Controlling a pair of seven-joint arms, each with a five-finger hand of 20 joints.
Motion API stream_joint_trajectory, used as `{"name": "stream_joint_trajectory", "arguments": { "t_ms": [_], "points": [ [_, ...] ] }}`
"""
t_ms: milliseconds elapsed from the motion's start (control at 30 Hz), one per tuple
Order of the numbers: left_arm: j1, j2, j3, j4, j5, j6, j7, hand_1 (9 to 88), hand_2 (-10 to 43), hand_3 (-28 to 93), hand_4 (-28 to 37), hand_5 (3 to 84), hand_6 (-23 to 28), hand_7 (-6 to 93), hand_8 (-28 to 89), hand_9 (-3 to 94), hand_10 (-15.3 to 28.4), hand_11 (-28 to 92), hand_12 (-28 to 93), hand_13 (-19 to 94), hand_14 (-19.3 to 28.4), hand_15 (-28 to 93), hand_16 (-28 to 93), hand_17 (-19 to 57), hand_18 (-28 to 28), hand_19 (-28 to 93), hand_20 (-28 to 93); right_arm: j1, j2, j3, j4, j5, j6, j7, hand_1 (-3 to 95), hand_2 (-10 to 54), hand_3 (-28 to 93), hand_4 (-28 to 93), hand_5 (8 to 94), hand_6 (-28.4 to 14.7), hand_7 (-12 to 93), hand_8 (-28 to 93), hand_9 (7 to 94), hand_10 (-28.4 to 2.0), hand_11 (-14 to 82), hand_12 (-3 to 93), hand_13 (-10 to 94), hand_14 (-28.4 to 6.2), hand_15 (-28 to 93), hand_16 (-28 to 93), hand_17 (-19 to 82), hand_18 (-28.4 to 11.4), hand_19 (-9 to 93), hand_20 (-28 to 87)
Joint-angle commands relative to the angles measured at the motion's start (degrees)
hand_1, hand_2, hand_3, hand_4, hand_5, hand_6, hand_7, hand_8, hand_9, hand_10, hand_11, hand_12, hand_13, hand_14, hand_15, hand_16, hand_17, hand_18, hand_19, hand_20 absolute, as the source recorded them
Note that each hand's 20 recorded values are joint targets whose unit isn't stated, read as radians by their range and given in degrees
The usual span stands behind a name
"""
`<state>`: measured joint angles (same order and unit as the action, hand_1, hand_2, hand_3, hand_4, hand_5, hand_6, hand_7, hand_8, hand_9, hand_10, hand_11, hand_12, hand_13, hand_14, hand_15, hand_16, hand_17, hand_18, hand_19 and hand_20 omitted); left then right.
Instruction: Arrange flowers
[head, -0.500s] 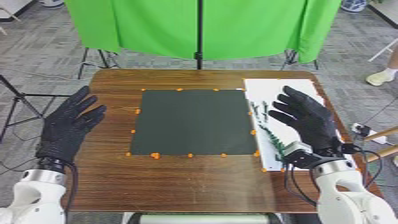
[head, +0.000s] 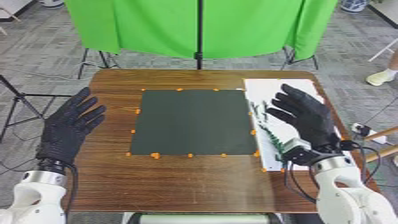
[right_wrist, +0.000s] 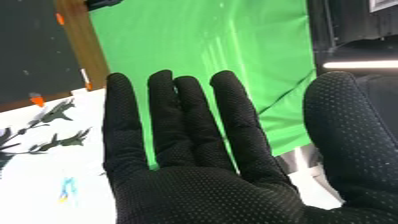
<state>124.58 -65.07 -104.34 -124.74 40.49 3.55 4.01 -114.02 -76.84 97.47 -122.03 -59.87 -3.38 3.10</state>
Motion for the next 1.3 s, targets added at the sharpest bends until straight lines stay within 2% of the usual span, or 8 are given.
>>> {"name": "stream_joint_trajectory", "arguments": {
  "t_ms": [33,200,400,500,567,733,900,1300],
  "points": [
    [0.06,-0.57,-0.28,0.16,0.44,-0.12,-0.66,26.6,8.2,73,-27.0,33.9,2.5,17.4,-12,27.7,11.0,21,7,26,13.2,41,-5,-7.0,20.1,52,6,-0.55,0.12,0.75,-0.52,-0.52,0.64,-0.23,17.1,7.7,88,-27,39.4,-3.0,23,-15,39.1,-13.6,14.6,14.4,26,-11.4,33,13,6,-21.0,51,16],
    [1.76,-0.93,-1.24,-0.52,0.12,0.33,-0.78,26.5,8.2,73,-26.9,34.0,2.5,17.4,-12,28.3,11.2,22,7,25,12.8,41,-5,-7.0,20.0,52,6,-0.13,0.68,1.11,-0.79,-4.86,-0.06,0.92,19.0,5.4,88,-27,39.3,-3.0,23,-15,39.4,-13.5,15.2,14.7,27,-11.4,34,14,7,-21.0,52,17],
    [1.3,-0.09,-1.42,-0.59,0.41,0.06,-0.45,26.6,8.3,73,-27.0,34.0,2.5,17.3,-12,28.6,11.3,22,7,25,12.9,41,-4,-7.1,20.0,52,6,-0.65,8.24,2.21,-3.67,-31.82,6.82,4.42,24.8,-5.9,79,-28,42.9,-2.5,41,-20,51.6,-13.8,42.0,20.7,46,-11.9,68,13,23,-19.1,78,24],
    [2.38,-1.29,-1.91,-0.91,0.34,-0.16,-0.86,26.6,8.3,73,-26.9,34.0,2.5,17.2,-11,28.7,11.3,22,7,25,13.1,42,-4,-7.1,20.0,52,6,-1.92,11.36,4.93,-5.36,-41.6,2.67,7.23,27.4,-9.3,75,-28,48.9,-1.3,53,-22,56.2,-14.6,54.8,25.3,54,-12.0,77,19,29,-18.1,88,28],
    [2.38,-1.1,-2.06,-0.88,0.49,-0.35,-0.92,26.6,8.2,73,-26.9,34.0,2.5,17.2,-11,28.7,11.3,22,7,26,13.6,43,-4,-7.1,20.1,52,6,-3.15,13.05,7.38,-6.76,-47.45,-2.76,9.27,28.3,-9.5,72,-28,55.7,-1.3,59,-22,63.9,-13.6,59.6,27.2,60,-12.5,80,23,33,-19.1,92,33],
    [2.11,-0.4,-2.45,-0.9,0.66,-0.26,-0.63,26.6,8.2,73,-26.8,34.0,2.5,17.1,-11,28.7,11.2,21,7,27,13.8,44,-5,-7.1,20.1,52,6,-2.22,18.31,6.97,-7.36,-56.39,-16.99,19.23,28.8,-9.5,62,-28,70.0,0.0,61,-20,79.2,-12.4,61.2,26.7,73,-11.9,81,28,45,-20.5,93,53],
    [2.27,-0.33,-2.33,-0.98,0.64,-0.33,-0.89,26.6,8.2,73,-26.9,34.0,2.6,16.9,-11,28.7,11.2,21,7,27,14.1,45,-5,-7.1,20.2,52,6,-3.59,20.58,5.11,-6.42,-59.35,-19.77,22.88,25.0,-9.5,53,-28,74.0,-0.6,58,-19,81.3,-12.7,59.5,27.5,75,-12.0,80,28,47,-20.7,93,55],
    [2.48,0.15,-2.49,-1.14,0.4,-0.09,-1.04,26.6,8.2,73,-26.8,34.0,2.5,16.9,-11,28.8,11.3,21,7,27,14.1,45,-6,-7.2,20.3,52,6,1.72,22.49,-2.53,-3.23,-61.01,-27.54,28.72,16.2,-7.8,53,-28,75.3,-1.6,54,-17,81.3,-13.4,57.3,28.3,75,-12.6,80,29,47,-20.9,93,55]
  ]
}}
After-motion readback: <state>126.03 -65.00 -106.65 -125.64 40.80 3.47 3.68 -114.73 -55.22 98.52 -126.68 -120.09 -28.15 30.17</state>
